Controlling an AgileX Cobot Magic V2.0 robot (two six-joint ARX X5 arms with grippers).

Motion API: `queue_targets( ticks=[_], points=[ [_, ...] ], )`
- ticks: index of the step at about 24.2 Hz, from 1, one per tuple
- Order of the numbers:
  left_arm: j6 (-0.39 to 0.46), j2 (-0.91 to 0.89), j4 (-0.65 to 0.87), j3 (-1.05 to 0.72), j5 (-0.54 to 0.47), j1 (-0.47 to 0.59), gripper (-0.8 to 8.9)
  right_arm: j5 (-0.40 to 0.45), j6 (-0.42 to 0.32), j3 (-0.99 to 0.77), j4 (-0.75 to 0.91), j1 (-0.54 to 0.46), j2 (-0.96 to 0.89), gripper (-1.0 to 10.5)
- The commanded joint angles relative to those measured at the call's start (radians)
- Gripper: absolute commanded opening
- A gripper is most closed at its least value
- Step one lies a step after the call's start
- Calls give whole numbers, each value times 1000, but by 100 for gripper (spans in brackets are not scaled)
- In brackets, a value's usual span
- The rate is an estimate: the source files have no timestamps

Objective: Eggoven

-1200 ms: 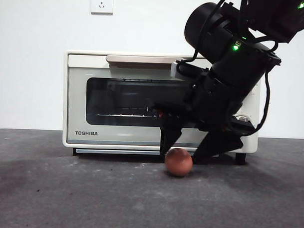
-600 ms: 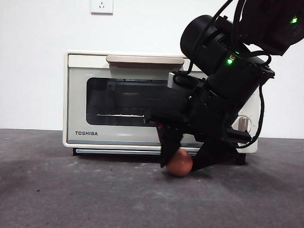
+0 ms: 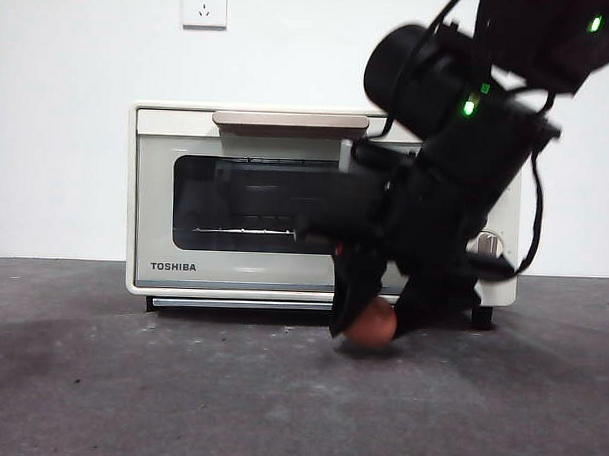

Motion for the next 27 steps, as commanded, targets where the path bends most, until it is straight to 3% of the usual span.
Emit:
queue_targets(
  ticks=[1,8,14,27],
  points=[
    [-8,42,56,19,5,-4,7,-2,-1,13,-42,27,-98,3],
    [-88,238,385,26,-1,-122,7,-2,-25,13,-295,76,-479,3],
    [-113,508,672,112,-144,-244,7,11,-43,13,-455,80,-777,3],
    [-74,852,732,351,-193,-291,7,44,-48,13,-545,80,-967,3]
  ],
)
